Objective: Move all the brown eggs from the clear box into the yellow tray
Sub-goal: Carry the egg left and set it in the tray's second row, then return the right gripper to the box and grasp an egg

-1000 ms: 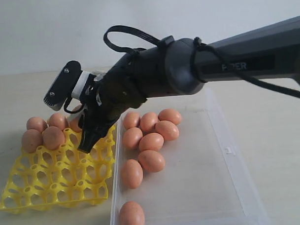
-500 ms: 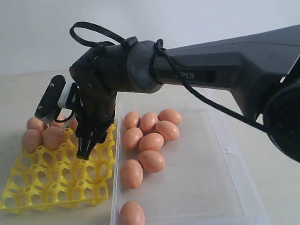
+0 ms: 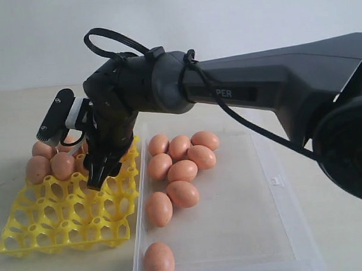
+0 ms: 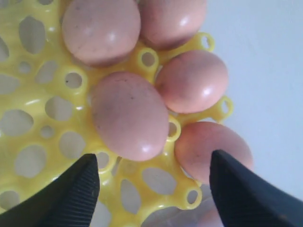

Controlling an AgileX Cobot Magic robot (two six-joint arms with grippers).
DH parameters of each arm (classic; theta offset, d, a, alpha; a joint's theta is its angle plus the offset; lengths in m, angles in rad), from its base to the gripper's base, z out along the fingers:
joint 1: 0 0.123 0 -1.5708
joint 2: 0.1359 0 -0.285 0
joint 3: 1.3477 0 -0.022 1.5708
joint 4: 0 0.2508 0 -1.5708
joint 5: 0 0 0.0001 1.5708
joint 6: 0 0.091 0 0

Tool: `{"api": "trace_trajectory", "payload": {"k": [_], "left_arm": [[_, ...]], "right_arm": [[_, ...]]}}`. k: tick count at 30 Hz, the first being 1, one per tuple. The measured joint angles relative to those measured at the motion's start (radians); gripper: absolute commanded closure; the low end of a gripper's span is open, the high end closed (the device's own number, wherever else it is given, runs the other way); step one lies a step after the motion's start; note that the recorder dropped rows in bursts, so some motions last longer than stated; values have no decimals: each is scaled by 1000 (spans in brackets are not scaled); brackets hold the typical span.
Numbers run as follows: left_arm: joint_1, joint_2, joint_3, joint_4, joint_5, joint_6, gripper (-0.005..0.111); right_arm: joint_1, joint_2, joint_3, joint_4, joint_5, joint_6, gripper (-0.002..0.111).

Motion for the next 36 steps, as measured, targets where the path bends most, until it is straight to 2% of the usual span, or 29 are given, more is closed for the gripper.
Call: {"api": "trace_trajectory", "payload": {"k": [5, 10, 16, 21, 27, 36], "left_arm": [[0, 0, 0, 0, 0, 0, 107], [0, 0, 0, 0, 0, 0, 107], [0, 0, 0, 0, 0, 0, 107], [0, 0, 0, 0, 0, 0, 107], [0, 0, 0, 0, 0, 0, 107], [0, 0, 0, 0, 0, 0, 107]], "right_arm": [[0, -26, 0, -110, 43, 133, 49], [0, -126, 0, -275, 177, 349, 52], [-8, -223, 17, -165, 323, 430, 52], [-20, -279, 187, -122, 310, 439, 51], [-46, -337, 403, -77, 211, 441, 39], [-61, -361, 550, -25, 67, 443, 38]]}}
